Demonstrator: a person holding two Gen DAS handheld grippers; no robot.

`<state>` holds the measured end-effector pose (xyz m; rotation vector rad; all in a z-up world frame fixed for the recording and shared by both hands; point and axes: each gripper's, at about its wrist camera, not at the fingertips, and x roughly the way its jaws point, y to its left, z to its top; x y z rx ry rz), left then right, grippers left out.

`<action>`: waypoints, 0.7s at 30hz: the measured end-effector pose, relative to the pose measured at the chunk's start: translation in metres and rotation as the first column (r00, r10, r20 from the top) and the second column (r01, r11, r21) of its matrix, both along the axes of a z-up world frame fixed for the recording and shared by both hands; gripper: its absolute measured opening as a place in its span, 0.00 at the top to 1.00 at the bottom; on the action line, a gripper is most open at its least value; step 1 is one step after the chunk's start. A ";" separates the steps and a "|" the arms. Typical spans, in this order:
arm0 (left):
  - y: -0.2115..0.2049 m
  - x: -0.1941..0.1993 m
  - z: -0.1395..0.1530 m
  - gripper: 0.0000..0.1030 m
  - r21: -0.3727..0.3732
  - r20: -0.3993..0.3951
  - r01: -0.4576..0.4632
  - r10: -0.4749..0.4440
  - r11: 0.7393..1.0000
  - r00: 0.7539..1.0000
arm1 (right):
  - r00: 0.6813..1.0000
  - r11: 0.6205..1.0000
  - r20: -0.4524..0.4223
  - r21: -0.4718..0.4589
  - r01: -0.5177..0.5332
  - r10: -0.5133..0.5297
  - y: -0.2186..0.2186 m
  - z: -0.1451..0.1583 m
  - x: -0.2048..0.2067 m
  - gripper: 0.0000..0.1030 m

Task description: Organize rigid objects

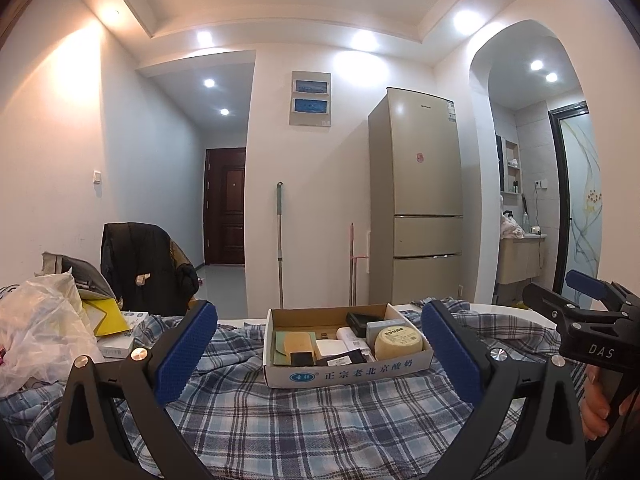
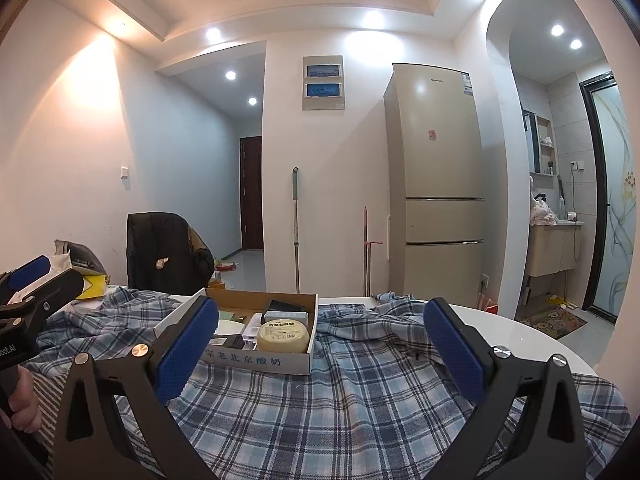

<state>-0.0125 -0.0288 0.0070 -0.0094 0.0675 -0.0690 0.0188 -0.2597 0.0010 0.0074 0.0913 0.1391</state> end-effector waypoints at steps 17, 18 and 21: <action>0.002 -0.001 0.002 0.00 0.000 -0.014 0.012 -0.012 1.000 1.000 | 1.000 1.000 0.008 -0.010 0.001 -0.001 0.000 0.001 -0.001 0.00; 0.001 -0.001 0.001 0.00 0.000 -0.014 0.011 -0.011 1.000 1.000 | 1.000 1.000 0.008 -0.010 0.002 -0.002 0.000 0.001 -0.001 0.00; 0.002 -0.001 0.002 0.00 0.002 -0.015 0.011 -0.011 1.000 1.000 | 1.000 1.000 0.013 -0.011 0.016 -0.016 -0.002 0.001 -0.001 0.00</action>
